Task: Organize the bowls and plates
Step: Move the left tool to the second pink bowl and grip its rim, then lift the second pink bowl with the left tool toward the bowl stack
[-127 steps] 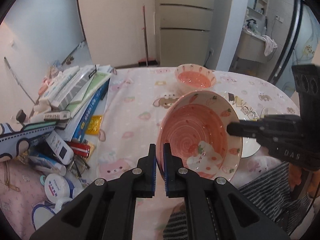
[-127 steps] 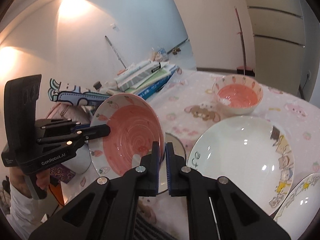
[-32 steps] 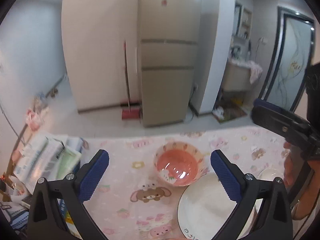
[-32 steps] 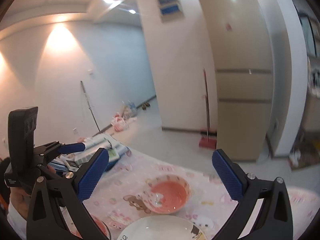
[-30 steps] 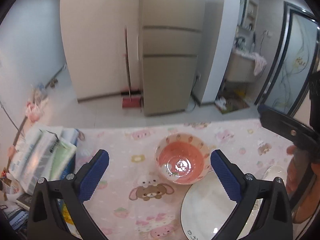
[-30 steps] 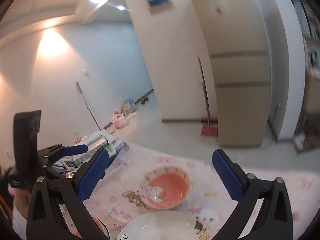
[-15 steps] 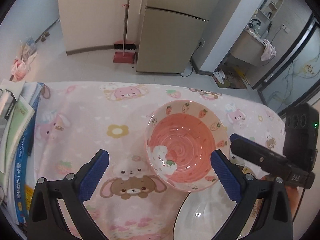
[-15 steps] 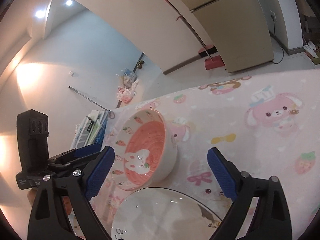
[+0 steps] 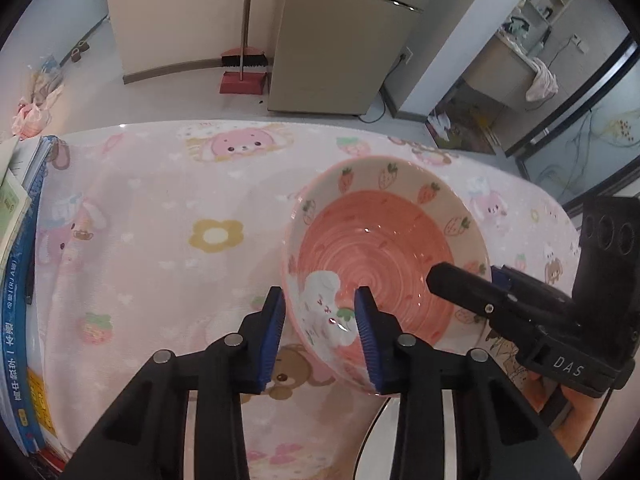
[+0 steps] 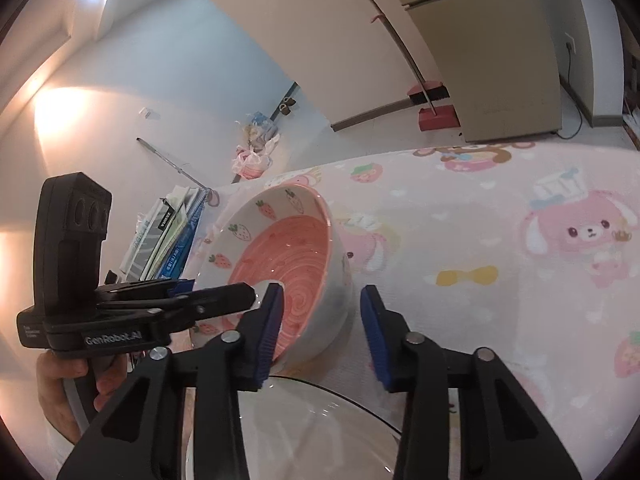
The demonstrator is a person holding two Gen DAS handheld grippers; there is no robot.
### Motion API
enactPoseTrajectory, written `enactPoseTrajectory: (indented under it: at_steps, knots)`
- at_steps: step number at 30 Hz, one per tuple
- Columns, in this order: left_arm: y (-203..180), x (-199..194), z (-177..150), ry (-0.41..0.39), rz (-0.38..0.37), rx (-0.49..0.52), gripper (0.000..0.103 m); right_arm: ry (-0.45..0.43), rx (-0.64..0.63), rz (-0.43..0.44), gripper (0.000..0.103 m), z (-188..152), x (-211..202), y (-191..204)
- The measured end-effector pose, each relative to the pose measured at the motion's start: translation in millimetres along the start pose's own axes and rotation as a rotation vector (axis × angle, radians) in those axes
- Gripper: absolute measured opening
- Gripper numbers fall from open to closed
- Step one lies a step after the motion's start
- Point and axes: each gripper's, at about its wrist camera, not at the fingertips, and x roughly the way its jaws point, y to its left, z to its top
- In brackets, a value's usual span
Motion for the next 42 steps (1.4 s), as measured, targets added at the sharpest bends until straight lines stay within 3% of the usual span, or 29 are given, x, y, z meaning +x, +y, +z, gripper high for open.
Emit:
enactPoseTrajectory:
  at_steps: [2, 5, 7, 14, 25, 28, 34, 42]
  knots:
    - [-1.8, 1.6, -0.3, -0.001, -0.007, 0.005, 0.036, -0.007, -0.028, -0.021, 0.033, -0.9, -1.3, 5.5]
    - [-0.8, 4.7, 0.1, -0.012, 0.048, 0.004, 0.019, -0.013, -0.065, -0.053, 0.033, -0.7, -0.9, 11.8]
    - [1.8, 5.1, -0.9, -0.022, 0.022, -0.003, 0.019, -0.013, -0.068, -0.049, 0.033, 0.4, -0.1, 11.3]
    - [2.7, -17.0, -3.5, -0.095, 0.025, 0.017, 0.008, -0.056, -0.097, -0.091, 0.014, 0.7, -7.0, 16.2]
    - [-22.1, -79.5, -20.5, -0.22, 0.044, 0.102, 0.007, -0.163, -0.137, -0.033, 0.01, 8.5, -49.0, 34.0]
    - [-24.3, -110.6, -34.1, -0.259, 0.014, 0.092, 0.007, -0.187, -0.187, -0.016, 0.011, 10.9, -71.3, 56.1]
    - [-29.8, -174.5, -70.2, -0.27, 0.049, 0.12, 0.007, -0.149, -0.297, -0.055, 0.011, -5.0, -101.6, 117.4]
    - [-38.9, -218.0, -141.5, -0.271, 0.108, 0.16, 0.007, -0.122, -0.429, -0.107, 0.01, -52.2, -139.9, 181.6]
